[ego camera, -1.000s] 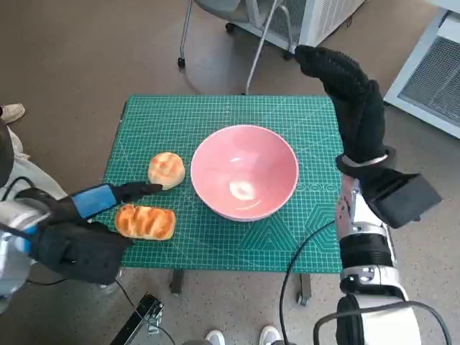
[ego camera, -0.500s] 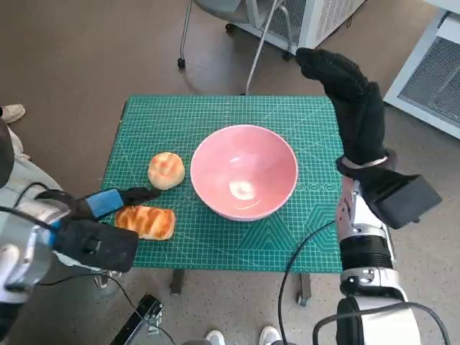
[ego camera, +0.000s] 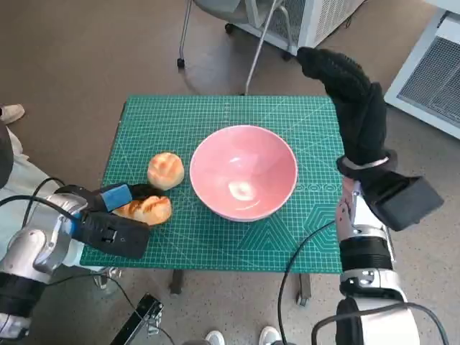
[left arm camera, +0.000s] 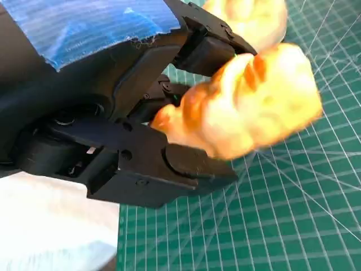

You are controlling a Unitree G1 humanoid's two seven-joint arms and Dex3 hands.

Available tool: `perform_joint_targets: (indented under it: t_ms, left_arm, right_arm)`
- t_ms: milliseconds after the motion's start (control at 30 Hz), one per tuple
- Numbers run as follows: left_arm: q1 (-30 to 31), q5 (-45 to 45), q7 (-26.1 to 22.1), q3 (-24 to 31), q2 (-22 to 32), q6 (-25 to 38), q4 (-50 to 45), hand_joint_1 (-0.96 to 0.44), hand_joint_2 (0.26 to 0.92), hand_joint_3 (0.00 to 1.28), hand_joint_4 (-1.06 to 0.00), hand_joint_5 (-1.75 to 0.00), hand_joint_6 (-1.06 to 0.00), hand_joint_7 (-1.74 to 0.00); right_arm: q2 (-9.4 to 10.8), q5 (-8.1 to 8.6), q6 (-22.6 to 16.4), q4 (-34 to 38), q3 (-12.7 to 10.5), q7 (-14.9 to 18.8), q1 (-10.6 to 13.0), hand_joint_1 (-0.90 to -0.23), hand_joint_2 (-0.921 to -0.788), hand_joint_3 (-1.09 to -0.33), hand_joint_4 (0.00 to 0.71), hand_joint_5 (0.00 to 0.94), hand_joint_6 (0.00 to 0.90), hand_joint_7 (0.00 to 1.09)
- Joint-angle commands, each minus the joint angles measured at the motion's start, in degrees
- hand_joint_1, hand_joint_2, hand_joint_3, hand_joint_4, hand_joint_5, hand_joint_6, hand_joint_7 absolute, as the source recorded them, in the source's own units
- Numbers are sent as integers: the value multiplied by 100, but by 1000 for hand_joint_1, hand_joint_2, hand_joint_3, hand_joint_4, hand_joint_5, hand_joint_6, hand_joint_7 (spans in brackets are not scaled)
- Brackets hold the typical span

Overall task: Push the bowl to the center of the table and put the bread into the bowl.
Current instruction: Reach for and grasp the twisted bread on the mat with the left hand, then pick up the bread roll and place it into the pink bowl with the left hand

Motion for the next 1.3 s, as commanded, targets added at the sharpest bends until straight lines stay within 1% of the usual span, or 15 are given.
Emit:
perform_joint_targets:
  t_ms: [33, 267, 400, 567, 633, 733, 867, 933, 967, 1000, 1100, 1167, 1200, 1233, 1300]
  left_arm:
    - [66, -259, -53, 4, 23, -389, 166, 1, 917, 138, -589, -1320, -586, -1072]
    - [-17, -607, -104, 314, 116, -391, -18, 1, 916, 129, -586, -1358, -615, -1102]
    - [-132, -930, -283, 623, 224, -312, -332, 1, 916, 128, -585, -1358, -618, -1106]
    - [-304, -1649, -826, 1279, 386, 126, -1267, 2, 913, 119, -587, -1370, -655, -1051]
    - [-403, -1911, -984, 1504, 412, 351, -1600, 2, 909, 123, -564, -1416, -698, -979]
    - [-573, -2178, -1139, 1728, 422, 658, -1977, 4, 902, 137, -538, -1475, -740, -897]
    - [-1019, -2459, -1236, 1922, 354, 1067, -2377, 4, 889, 168, -485, -1525, -780, -853]
    - [-1225, -2521, -1224, 1946, 294, 1248, -2523, 3, 833, 279, -454, -1547, -785, -885]
    - [-1373, -2545, -1171, 1936, 222, 1304, -2565, 3, 825, 294, -449, -1548, -786, -891]
    - [-1475, -2562, -1133, 1925, 174, 1347, -2595, 2, 805, 336, -438, -1529, -778, -944]
    - [-1819, -2519, -939, 1809, -70, 1368, -2543, 2, 775, 401, -420, -1506, -758, -1032]
    - [-2075, -2429, -725, 1665, -324, 1264, -2417, 2, 722, 500, -417, -1519, -749, -1077]
    - [-2139, -2403, -667, 1626, -387, 1234, -2376, 2, 713, 514, -418, -1520, -749, -1083]
    - [-2223, -2356, -571, 1558, -483, 1154, -2273, 2, 724, 510, -401, -1535, -735, -1094]
    - [-2361, -2256, -399, 1429, -644, 986, -2051, 2, 717, 511, -411, -1529, -748, -1077]
  right_arm:
    - [29, 87, 80, -12, -2, -29, 179, -579, -921, -712, 351, 6, 86, 750]
    - [34, 141, 89, -37, 11, -12, 216, -580, -921, -713, 352, 6, 83, 753]
    - [44, 164, 85, -39, 23, -8, 237, -578, -921, -712, 354, 7, 82, 756]
    - [48, 197, 113, -72, 21, 10, 264, -572, -921, -711, 355, 7, 78, 758]
    - [47, 197, 126, -88, 21, 5, 272, -568, -921, -712, 354, 7, 76, 760]
    - [50, 189, 144, -115, 23, -7, 280, -566, -921, -713, 354, 6, 74, 761]
    - [43, 152, 151, -133, 24, -47, 285, -570, -921, -714, 354, 6, 71, 764]
    - [42, 146, 154, -130, 22, -52, 282, -572, -921, -713, 354, 6, 70, 766]
    - [40, 150, 158, -123, 20, -47, 279, -572, -921, -713, 354, 6, 70, 766]
    - [38, 153, 161, -119, 18, -43, 277, -573, -921, -713, 354, 6, 69, 767]
    - [33, 165, 169, -113, 13, -27, 270, -571, -921, -713, 354, 6, 68, 769]
    - [31, 181, 176, -126, 10, -11, 274, -569, -921, -714, 354, 5, 67, 770]
    - [30, 185, 178, -127, 9, -7, 274, -568, -921, -714, 354, 5, 67, 770]
    - [29, 184, 179, -131, 10, -8, 276, -568, -921, -714, 354, 5, 67, 770]
    - [29, 180, 177, -145, 12, -11, 283, -568, -921, -714, 354, 5, 66, 771]
